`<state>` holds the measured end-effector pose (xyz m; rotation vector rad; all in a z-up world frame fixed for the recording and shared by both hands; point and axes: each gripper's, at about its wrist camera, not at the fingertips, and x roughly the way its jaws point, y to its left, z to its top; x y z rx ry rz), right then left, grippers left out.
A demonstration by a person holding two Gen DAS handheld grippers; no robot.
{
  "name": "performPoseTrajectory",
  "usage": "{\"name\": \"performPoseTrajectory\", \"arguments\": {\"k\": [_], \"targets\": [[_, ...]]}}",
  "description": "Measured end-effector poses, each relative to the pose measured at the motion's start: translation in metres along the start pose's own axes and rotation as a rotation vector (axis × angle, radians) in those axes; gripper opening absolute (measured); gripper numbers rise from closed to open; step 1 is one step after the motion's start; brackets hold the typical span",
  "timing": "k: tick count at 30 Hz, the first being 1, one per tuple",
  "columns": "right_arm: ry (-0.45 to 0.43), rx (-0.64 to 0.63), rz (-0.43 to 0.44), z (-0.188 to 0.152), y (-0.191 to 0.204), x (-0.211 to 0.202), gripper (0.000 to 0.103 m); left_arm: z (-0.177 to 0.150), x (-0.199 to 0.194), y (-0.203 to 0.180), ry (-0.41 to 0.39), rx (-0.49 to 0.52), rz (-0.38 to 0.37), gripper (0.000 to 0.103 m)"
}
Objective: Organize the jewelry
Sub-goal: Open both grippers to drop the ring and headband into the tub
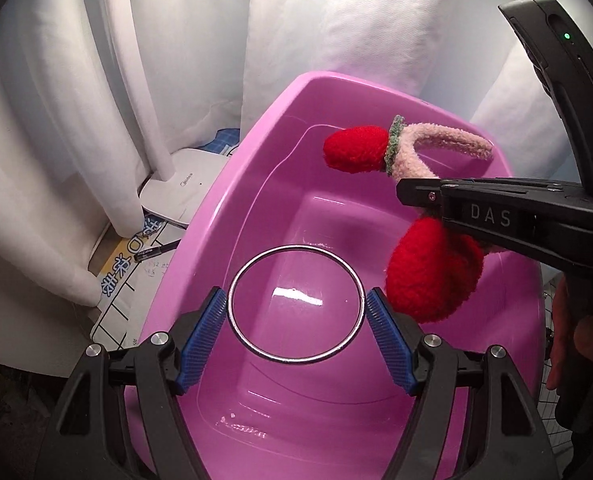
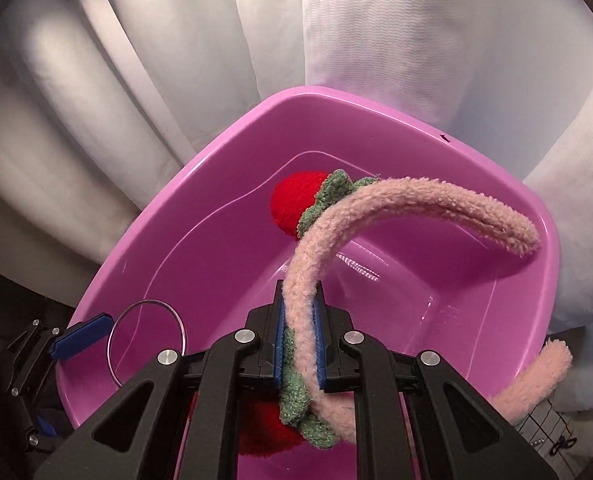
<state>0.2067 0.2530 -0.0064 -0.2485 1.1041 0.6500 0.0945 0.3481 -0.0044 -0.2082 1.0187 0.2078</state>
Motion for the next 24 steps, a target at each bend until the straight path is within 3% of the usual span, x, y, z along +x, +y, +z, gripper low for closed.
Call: {"name": "performPoseTrajectory", "arguments": {"k": [3,5,8,14,24], "targets": [[0.058,-0.005,-0.01,0.002,-0.002,0.011,0.018,0.002,0.007,0.0,0.027,0.001,0.007,0.071],[0.06,-0.009,-0.026,0.001,-0.002,0.008,0.037,0.002,0.01,0.0,0.043,0.009,0.024,0.072],[0.043,-0.016,-0.041,0.004,-0.002,0.003,0.05,0.002,0.011,-0.002,0.055,0.022,0.016,0.08],[0.019,-0.001,-0.045,0.006,-0.007,-0.011,0.051,-0.003,0.003,-0.009,0.034,0.052,0.045,0.093],[-0.003,0.02,-0.036,-0.012,-0.017,-0.024,0.051,-0.009,-0.008,-0.009,0.013,0.05,0.063,0.094]]}}
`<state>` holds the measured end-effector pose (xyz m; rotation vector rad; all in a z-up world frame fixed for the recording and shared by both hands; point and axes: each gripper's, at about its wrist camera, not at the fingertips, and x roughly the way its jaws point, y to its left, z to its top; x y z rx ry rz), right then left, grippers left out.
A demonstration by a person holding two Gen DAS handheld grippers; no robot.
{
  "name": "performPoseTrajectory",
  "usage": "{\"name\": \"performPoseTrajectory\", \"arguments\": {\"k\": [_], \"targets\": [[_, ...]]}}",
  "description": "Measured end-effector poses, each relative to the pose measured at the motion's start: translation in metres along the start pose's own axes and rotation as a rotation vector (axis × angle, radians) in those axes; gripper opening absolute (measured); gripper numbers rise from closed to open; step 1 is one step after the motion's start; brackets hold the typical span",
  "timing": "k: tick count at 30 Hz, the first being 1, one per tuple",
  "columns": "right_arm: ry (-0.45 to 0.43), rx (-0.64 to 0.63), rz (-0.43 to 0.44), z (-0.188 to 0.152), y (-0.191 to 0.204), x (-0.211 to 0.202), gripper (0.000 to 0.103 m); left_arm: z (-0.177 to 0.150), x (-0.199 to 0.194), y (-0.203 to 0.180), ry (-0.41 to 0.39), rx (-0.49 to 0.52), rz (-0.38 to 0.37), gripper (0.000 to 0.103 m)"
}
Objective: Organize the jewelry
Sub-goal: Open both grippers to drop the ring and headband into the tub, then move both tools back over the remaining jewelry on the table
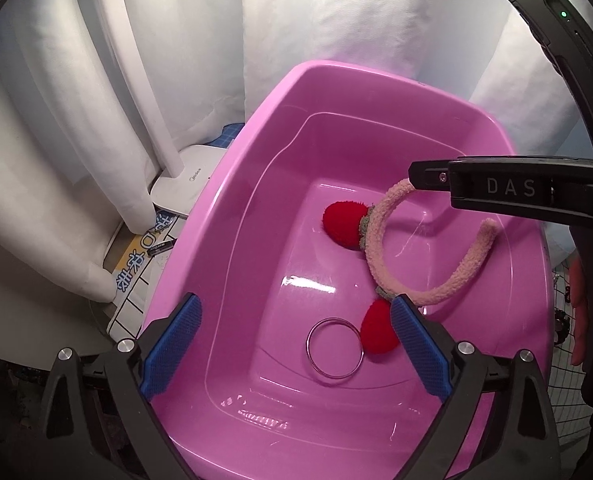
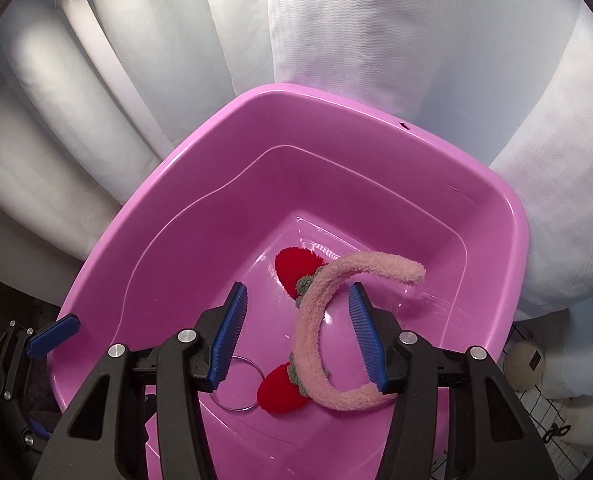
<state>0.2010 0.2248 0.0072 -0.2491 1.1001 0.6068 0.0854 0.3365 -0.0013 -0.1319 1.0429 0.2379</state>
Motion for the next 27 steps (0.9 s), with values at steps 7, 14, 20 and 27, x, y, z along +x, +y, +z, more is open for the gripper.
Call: {"name": "performPoseTrajectory", "arguments": {"k": [7,14,20,27], "targets": [[-0.019,0.016,0.01,-0.013,-0.003,-0.01,0.051,-0.006,-0.014,-0.003,-0.026,-0.008,0.013,0.094],[-0.059,0.033,0.011,-0.038,-0.007,-0.042,0.053,-0.015,-0.034,-0.011,-0.057,-0.012,0.017,0.094],[-0.102,0.074,0.017,-0.076,-0.017,-0.068,0.053,-0.025,-0.052,-0.025,-0.089,-0.003,0.007,0.094],[-0.164,0.146,0.018,-0.134,-0.036,-0.108,0.054,-0.044,-0.074,-0.051,-0.117,0.023,-0.005,0.094]]}}
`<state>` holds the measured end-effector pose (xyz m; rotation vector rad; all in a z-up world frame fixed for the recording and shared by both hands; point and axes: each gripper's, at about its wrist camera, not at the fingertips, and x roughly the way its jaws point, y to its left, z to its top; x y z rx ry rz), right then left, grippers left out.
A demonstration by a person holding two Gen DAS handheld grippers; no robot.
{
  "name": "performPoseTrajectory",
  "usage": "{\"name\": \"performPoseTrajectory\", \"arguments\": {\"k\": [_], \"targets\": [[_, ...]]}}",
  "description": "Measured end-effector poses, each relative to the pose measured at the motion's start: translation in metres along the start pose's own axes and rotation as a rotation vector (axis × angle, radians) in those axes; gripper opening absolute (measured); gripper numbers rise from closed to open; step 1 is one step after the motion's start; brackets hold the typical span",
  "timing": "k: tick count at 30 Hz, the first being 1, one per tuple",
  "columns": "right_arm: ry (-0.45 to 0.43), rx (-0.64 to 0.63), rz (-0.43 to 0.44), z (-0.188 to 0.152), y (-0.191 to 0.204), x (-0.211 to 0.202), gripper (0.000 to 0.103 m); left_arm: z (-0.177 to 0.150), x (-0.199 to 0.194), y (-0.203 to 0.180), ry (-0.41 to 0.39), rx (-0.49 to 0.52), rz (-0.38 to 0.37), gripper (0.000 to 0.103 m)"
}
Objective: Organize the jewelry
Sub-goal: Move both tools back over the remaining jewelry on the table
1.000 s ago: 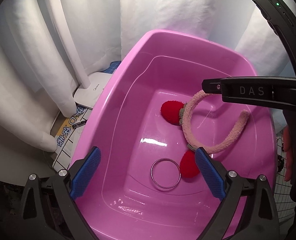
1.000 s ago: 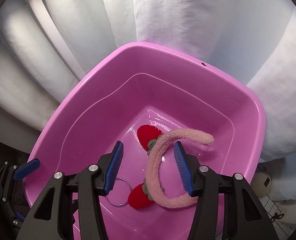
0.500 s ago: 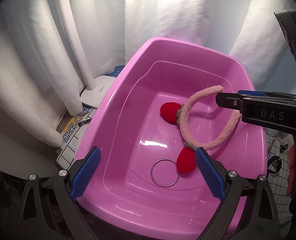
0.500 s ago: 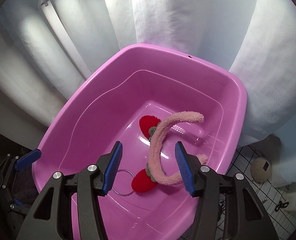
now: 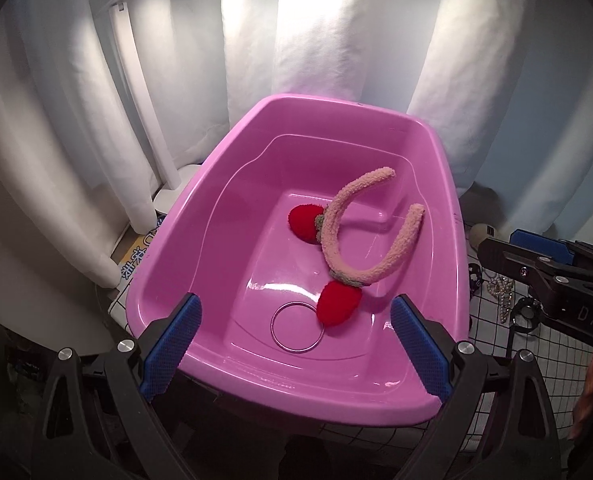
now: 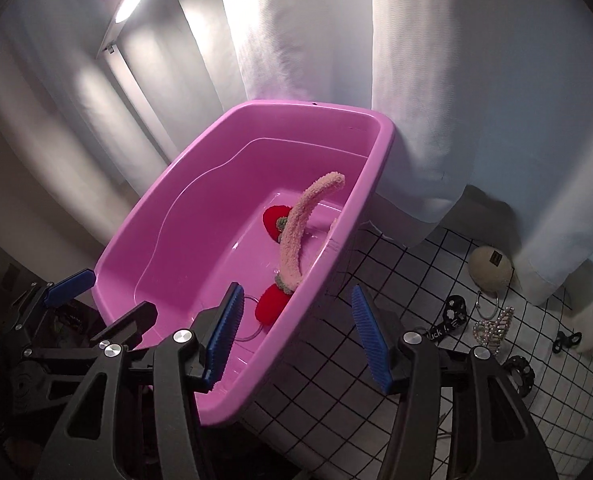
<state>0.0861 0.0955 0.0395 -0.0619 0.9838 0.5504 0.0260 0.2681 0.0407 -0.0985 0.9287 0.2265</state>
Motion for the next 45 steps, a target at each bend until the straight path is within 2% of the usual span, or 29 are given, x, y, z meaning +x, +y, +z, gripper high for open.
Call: {"name": "performPoseTrajectory", "arguments": {"k": [6,12,19,24,33,39,45], "targets": [[-0.022,0.084,-0.011,-0.055,-0.033,-0.038,0.055,-0.021,-0.017,-0.035,-0.009,0.048,-0.017,0.094],[-0.036,0.188,-0.058,-0.118,-0.081,-0.075,0.055,-0.049,-0.032,-0.073,-0.015,0.087,-0.063,0.094],[-0.048,0.303,-0.129,-0.204,-0.138,-0.114,0.055,-0.088,-0.039,-0.12,0.008,0.118,-0.125,0.094],[-0.05,0.354,-0.149,-0.248,-0.168,-0.128,0.055,-0.12,-0.041,-0.146,0.031,0.127,-0.146,0.094],[-0.047,0.377,-0.124,-0.285,-0.188,-0.131,0.055,-0.158,-0.035,-0.169,0.101,0.13,-0.135,0.095],[-0.066,0.403,-0.138,-0.29,-0.194,-0.123,0.056,-0.159,-0.025,-0.175,0.117,0.158,-0.139,0.095],[-0.08,0.438,-0.174,-0.294,-0.195,-0.1,0.056,-0.154,0.008,-0.19,0.119,0.225,-0.18,0.095]]}}
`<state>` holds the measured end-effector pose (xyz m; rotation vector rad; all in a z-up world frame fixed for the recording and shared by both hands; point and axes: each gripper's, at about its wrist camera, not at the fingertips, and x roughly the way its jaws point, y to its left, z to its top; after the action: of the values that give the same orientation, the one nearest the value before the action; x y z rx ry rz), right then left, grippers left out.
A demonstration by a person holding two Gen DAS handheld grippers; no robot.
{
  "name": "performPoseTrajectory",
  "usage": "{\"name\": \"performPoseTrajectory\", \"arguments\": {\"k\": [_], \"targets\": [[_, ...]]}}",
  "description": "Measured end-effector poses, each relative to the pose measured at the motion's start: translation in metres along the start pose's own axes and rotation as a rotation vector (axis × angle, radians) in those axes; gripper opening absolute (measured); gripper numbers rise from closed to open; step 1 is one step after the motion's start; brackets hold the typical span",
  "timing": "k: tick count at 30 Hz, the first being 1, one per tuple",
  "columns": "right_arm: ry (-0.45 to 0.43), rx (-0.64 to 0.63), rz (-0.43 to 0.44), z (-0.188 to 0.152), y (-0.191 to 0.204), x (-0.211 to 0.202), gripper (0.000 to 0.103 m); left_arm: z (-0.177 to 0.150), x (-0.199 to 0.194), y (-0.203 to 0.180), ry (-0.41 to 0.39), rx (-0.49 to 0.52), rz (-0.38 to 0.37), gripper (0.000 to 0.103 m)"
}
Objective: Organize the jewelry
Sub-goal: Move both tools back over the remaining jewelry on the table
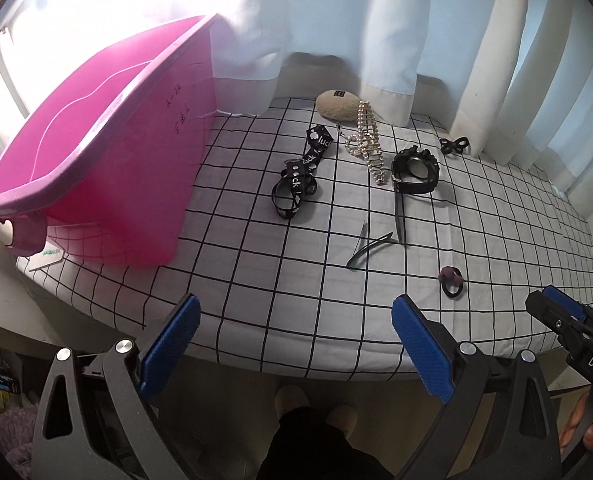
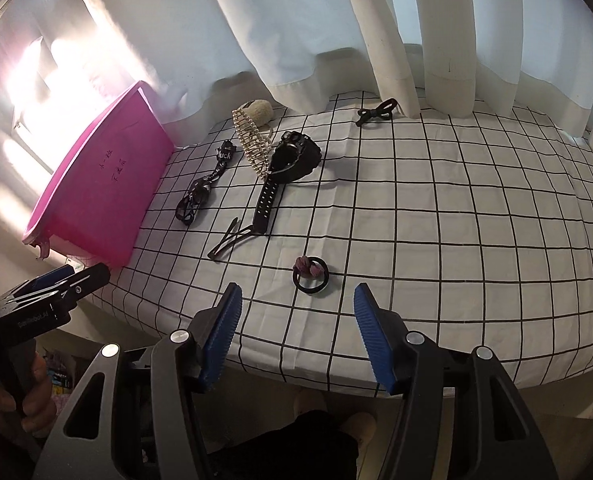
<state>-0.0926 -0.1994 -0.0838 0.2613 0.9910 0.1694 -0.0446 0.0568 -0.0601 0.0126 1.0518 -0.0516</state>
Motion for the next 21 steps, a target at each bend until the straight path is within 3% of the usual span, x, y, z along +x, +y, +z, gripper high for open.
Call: {"name": "performPoseTrajectory", "arguments": {"k": [11,17,21], "targets": [[-0.008,0.034,-0.077,-0.014,0.007,0.056,0.056,0.011,0.076,-0.022,-0.006,0.148,-0.088,0.095],[-0.028,0.046,-0.092,-0.002,0.002,0.055,0.056,0.031,0.089,-0.019,-0.023,0.125,-0.086,0.095],[-0.049,0.047,-0.081,0.017,-0.007,0.059,0.056,0.049,0.097,-0.008,-0.042,0.058,-0.068,0.095]]}}
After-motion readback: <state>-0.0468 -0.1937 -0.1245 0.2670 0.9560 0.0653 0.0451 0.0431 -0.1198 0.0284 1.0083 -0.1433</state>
